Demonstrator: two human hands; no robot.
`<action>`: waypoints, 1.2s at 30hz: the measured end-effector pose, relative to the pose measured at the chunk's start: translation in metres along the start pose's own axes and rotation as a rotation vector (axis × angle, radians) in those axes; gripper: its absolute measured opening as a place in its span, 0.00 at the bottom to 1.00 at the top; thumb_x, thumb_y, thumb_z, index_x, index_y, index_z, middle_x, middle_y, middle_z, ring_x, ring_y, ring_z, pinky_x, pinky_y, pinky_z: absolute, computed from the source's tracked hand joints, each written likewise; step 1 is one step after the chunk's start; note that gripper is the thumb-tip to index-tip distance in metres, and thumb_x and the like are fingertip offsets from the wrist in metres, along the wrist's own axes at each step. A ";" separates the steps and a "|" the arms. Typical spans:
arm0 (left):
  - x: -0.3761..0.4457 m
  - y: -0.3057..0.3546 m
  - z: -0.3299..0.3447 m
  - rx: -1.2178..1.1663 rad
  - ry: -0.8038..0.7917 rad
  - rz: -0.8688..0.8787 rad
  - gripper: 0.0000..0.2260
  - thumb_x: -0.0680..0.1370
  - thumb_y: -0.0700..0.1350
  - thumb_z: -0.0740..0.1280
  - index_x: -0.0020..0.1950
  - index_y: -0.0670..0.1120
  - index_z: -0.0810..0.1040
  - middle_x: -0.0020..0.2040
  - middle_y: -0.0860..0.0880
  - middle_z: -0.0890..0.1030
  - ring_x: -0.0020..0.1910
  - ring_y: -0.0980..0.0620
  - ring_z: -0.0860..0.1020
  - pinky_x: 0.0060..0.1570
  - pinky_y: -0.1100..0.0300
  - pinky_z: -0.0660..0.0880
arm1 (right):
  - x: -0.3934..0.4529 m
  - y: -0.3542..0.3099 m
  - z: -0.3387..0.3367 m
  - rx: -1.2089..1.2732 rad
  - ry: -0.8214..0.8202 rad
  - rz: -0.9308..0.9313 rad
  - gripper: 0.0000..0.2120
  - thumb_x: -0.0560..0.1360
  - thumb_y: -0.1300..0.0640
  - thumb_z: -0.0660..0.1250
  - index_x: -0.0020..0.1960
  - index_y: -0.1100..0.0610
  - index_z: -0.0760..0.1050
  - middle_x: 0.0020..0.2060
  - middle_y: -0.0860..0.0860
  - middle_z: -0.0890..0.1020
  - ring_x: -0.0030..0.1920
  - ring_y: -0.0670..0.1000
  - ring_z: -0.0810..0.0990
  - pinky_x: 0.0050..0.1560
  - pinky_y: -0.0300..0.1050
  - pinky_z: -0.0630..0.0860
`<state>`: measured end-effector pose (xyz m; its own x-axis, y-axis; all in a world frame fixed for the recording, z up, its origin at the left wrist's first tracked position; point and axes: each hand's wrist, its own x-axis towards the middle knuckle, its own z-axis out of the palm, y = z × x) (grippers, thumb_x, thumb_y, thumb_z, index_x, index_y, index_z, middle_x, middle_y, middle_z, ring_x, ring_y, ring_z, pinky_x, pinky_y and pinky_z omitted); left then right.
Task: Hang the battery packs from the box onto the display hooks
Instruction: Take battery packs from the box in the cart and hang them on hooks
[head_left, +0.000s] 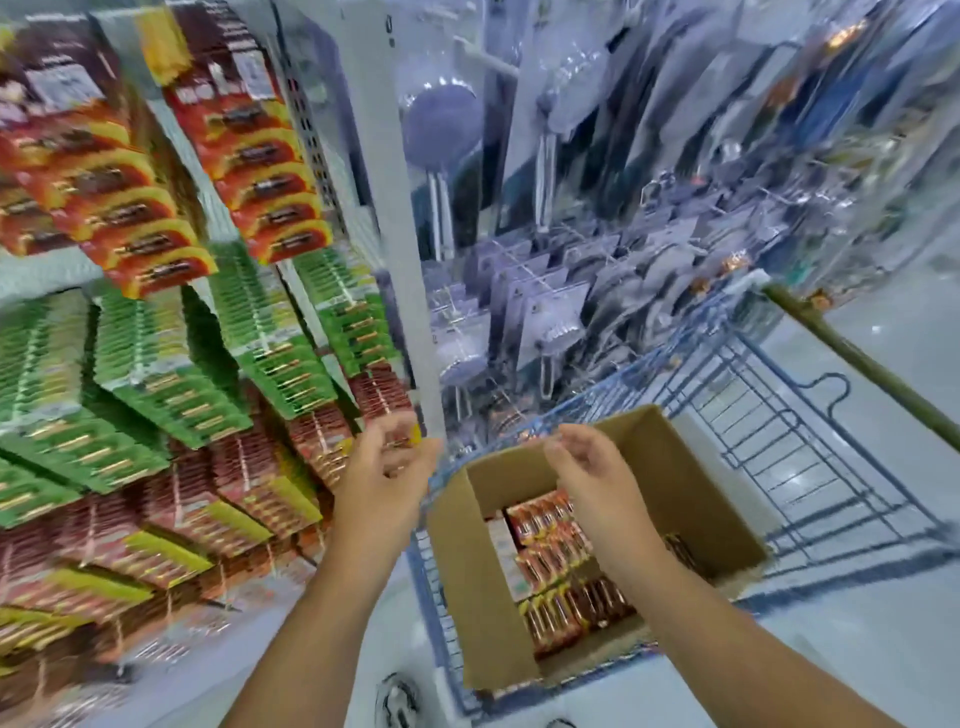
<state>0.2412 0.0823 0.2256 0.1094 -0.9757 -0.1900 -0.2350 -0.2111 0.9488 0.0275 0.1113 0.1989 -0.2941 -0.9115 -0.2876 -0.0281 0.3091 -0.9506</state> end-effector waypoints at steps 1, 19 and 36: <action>-0.001 -0.007 0.014 0.014 -0.042 -0.017 0.12 0.81 0.53 0.71 0.63 0.57 0.77 0.58 0.54 0.82 0.42 0.68 0.80 0.32 0.72 0.73 | 0.003 0.007 -0.012 -0.008 0.013 0.026 0.11 0.83 0.51 0.68 0.65 0.48 0.76 0.58 0.48 0.81 0.59 0.46 0.80 0.52 0.37 0.75; 0.070 -0.143 0.189 0.391 -0.381 -0.238 0.13 0.79 0.60 0.70 0.63 0.61 0.76 0.59 0.57 0.75 0.45 0.66 0.77 0.35 0.73 0.68 | 0.106 0.159 -0.095 -0.294 0.218 0.397 0.17 0.78 0.46 0.73 0.64 0.50 0.76 0.54 0.46 0.82 0.57 0.49 0.81 0.63 0.50 0.77; 0.103 -0.313 0.330 0.917 -0.383 -0.364 0.28 0.79 0.61 0.69 0.77 0.56 0.69 0.77 0.50 0.68 0.74 0.47 0.70 0.66 0.48 0.75 | 0.268 0.332 -0.122 -0.630 -0.170 0.672 0.19 0.83 0.49 0.67 0.71 0.56 0.74 0.66 0.56 0.80 0.61 0.56 0.78 0.56 0.42 0.69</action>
<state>0.0067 0.0288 -0.1740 0.0457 -0.7641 -0.6435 -0.9062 -0.3027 0.2951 -0.1771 0.0026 -0.1796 -0.2940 -0.5003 -0.8144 -0.4300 0.8302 -0.3547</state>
